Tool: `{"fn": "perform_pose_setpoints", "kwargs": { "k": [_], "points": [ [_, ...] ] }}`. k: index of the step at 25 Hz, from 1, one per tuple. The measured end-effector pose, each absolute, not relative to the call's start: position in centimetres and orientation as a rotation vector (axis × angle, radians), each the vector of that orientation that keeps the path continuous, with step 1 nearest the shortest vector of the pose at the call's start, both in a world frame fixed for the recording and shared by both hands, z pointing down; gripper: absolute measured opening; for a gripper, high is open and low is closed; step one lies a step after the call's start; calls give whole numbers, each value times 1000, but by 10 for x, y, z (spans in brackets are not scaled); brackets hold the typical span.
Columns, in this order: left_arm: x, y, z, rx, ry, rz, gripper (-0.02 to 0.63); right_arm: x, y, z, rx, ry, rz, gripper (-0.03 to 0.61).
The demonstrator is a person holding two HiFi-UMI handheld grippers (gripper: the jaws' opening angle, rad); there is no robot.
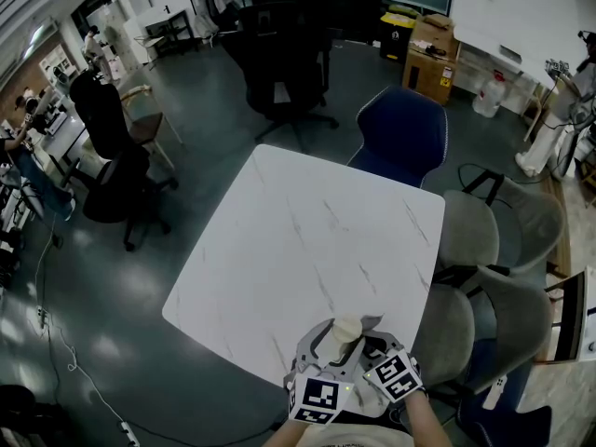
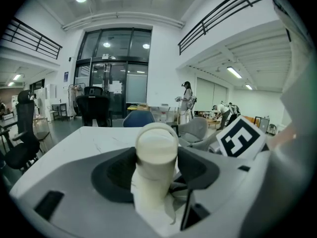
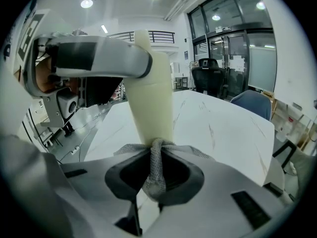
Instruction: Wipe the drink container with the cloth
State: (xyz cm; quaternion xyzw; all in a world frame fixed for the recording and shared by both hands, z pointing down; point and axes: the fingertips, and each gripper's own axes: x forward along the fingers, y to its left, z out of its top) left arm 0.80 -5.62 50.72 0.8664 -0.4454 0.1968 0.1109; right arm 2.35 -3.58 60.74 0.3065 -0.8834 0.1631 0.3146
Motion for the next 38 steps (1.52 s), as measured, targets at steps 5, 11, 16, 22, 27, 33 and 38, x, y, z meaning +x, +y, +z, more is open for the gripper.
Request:
{"fn": "perform_pose_setpoints", "kwargs": {
  "k": [5,11,16,22,27,33,38],
  "points": [
    [8,-54,506,2615,-1196,595,264,23,-33,611,809,-2320,443,57],
    [10,-55,499,2729,-1033,621,264,21,-31,609,794,-2321,443,57],
    [10,-52,501,2796,-903,641,264,22,-32,602,783,-2333,420,57],
    [11,-48,500,2853,-747,675,264,24,-31,585,734,-2360,401,57],
    [12,-49,499,2870,-690,692,264,26,-31,567,677,-2384,380,57],
    [12,-50,500,2892,-610,701,262,27,-36,543,641,-2418,331,57],
    [10,-48,500,2919,-540,720,262,26,-35,526,602,-2436,284,57]
  ]
}}
